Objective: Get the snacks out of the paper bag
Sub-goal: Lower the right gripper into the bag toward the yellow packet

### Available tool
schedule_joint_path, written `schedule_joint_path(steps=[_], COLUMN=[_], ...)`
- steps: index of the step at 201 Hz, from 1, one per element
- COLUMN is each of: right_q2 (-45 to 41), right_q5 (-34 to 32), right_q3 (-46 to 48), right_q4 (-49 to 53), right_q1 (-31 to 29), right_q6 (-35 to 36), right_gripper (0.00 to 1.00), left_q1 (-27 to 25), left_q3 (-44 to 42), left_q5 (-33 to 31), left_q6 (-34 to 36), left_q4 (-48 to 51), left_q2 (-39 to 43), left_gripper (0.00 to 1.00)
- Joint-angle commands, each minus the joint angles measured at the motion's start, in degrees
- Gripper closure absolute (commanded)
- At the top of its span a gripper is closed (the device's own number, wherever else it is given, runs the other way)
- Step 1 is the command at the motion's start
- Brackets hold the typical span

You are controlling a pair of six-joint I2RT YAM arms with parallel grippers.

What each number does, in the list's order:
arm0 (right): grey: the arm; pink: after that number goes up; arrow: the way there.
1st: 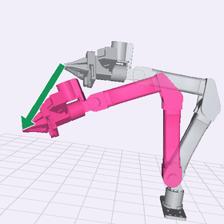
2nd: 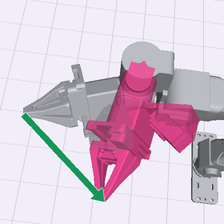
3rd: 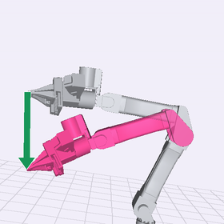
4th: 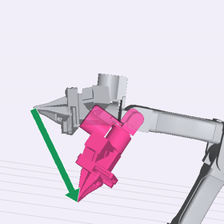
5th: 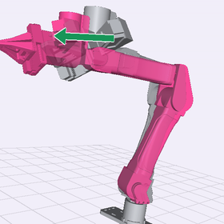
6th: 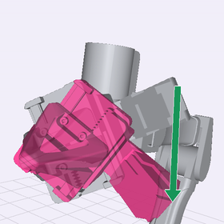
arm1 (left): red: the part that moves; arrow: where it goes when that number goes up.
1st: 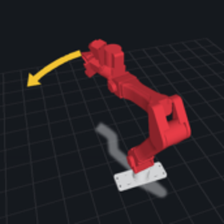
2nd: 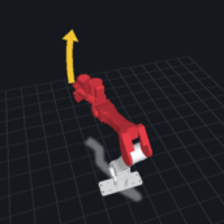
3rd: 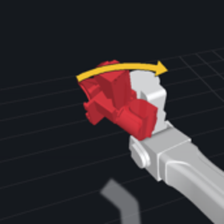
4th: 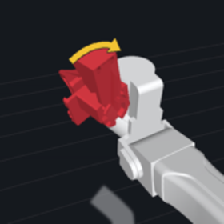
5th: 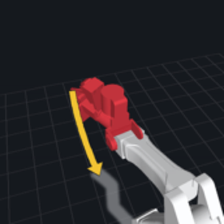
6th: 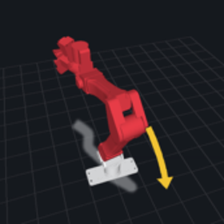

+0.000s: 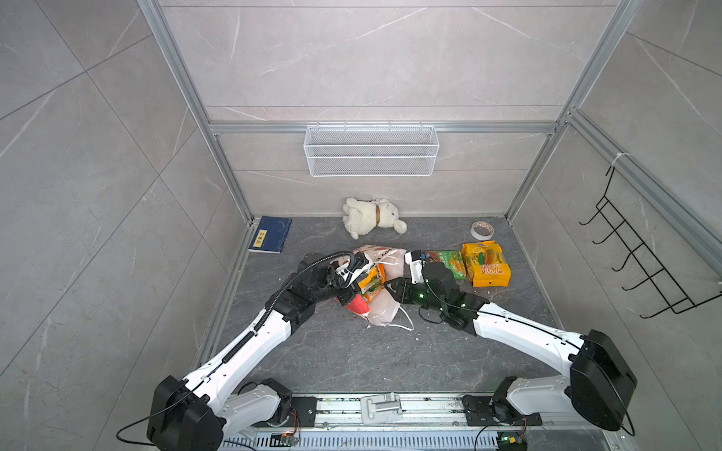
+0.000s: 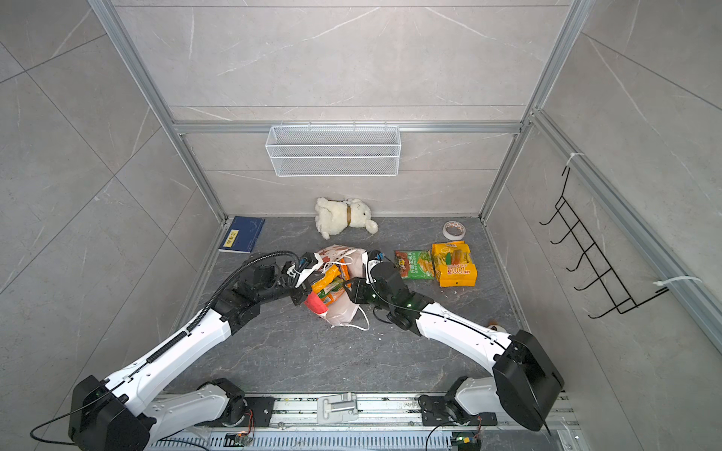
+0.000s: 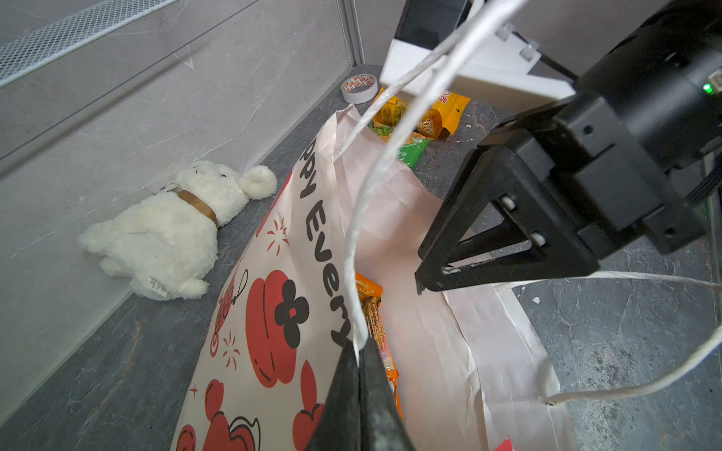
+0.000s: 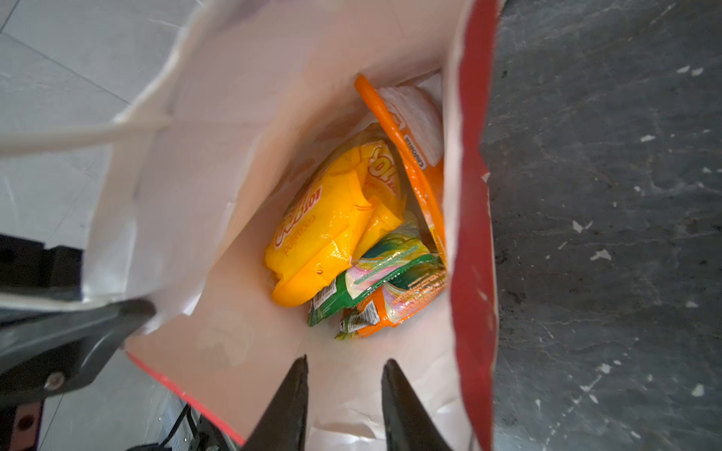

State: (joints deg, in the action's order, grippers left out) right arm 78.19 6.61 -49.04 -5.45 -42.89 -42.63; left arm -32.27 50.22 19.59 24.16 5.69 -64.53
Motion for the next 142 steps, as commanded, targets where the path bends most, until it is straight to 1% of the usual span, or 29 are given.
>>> schedule_joint_path(steps=[1,15,25,50,68,86,100,128,142], right_q2=[0.0,1.9,3.5,5.9,7.4,9.1,9.9,11.3,11.9], right_q5=[-4.5,-4.2,-5.6,-11.7,-18.9,-23.1,-23.9,-23.5,-22.1], right_q3=[-2.6,-4.9,-7.3,-10.2,-11.8,-10.7,-9.4,-6.0,-3.5], right_q4=[2.7,4.8,7.6,8.2,8.1,4.8,1.5,-6.6,-12.4], right_q1=[-1.4,-1.6,-2.3,-5.0,-7.3,-7.5,-7.5,-7.4,-7.4], right_q6=[-4.7,-4.7,-3.6,1.6,7.7,11.2,13.8,17.6,20.2], right_gripper=[0.62,0.60,0.59,0.57,0.57,0.57,0.58,0.60,0.61], left_q1=[-0.6,-0.6,-0.6,-0.6,-0.6,-0.5,-0.5,-0.6,-0.5], left_q3=[1.7,1.5,1.5,1.6,1.8,2.0,2.1,2.0,2.0], left_q5=[2.8,2.7,2.7,3.2,3.4,3.6,3.7,3.2,2.8], left_q6=[-1.1,-1.1,-1.1,-1.2,-1.3,-1.2,-1.0,-0.6,-0.7], left_q4=[-4.8,-5.1,-5.3,-5.9,-5.8,-5.9,-5.8,-5.7,-5.7], left_q2=[0.3,0.4,0.2,-0.1,-0.4,-0.4,-0.3,0.4,0.5], left_gripper=[1.00,1.00,1.00,1.00,1.00,1.00,1.00,1.00,1.00])
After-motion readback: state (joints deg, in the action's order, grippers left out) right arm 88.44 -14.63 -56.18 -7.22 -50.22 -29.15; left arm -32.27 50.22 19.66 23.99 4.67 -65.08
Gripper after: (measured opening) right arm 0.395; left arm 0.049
